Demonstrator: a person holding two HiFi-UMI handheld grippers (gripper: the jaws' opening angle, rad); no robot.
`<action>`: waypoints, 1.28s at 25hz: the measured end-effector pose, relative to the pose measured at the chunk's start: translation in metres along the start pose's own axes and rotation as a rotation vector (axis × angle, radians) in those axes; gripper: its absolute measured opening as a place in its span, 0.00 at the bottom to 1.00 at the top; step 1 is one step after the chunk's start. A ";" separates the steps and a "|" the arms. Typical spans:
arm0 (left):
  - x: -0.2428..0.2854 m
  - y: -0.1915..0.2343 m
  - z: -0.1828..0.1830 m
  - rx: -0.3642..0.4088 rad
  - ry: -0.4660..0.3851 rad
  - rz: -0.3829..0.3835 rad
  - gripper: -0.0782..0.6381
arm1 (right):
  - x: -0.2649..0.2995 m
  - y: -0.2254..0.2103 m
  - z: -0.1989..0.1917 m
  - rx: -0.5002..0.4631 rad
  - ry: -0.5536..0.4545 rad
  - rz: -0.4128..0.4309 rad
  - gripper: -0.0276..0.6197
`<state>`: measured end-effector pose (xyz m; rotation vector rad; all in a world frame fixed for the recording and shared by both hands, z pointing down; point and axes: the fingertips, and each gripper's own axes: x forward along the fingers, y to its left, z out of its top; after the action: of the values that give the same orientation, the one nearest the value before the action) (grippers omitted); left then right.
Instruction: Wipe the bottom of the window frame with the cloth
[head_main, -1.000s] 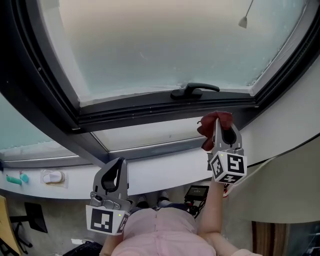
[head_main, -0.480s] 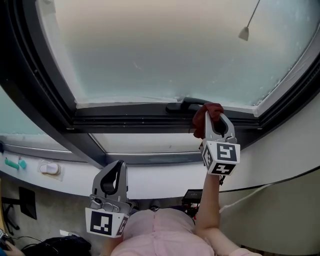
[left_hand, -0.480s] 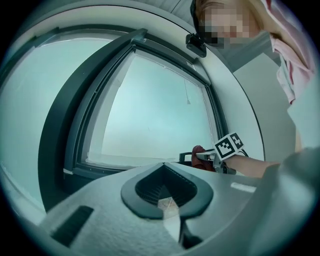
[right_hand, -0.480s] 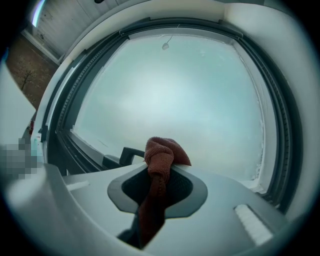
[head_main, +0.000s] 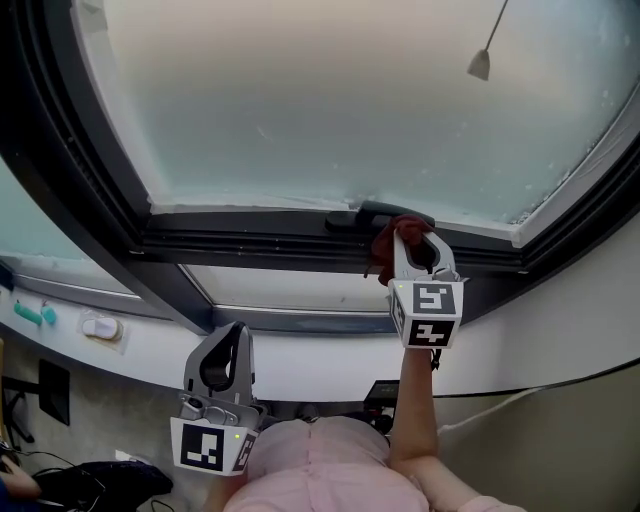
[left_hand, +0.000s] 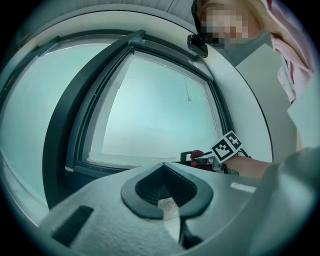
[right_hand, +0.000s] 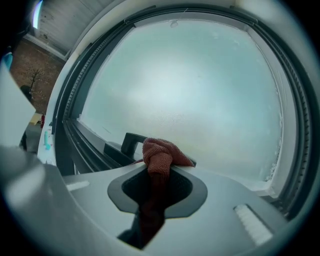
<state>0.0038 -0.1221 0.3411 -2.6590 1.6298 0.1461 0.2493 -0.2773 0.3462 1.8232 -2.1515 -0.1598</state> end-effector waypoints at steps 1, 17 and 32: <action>0.001 -0.002 0.000 0.000 0.000 0.000 0.10 | 0.000 0.000 0.000 -0.010 0.003 0.003 0.15; -0.003 -0.016 -0.002 0.006 0.008 0.010 0.10 | -0.016 -0.058 -0.022 0.008 0.015 -0.116 0.15; 0.004 -0.033 -0.001 0.017 0.007 -0.011 0.10 | -0.023 -0.127 -0.045 0.008 0.076 -0.211 0.15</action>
<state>0.0344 -0.1104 0.3405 -2.6584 1.6105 0.1218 0.3857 -0.2721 0.3488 2.0250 -1.9098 -0.1271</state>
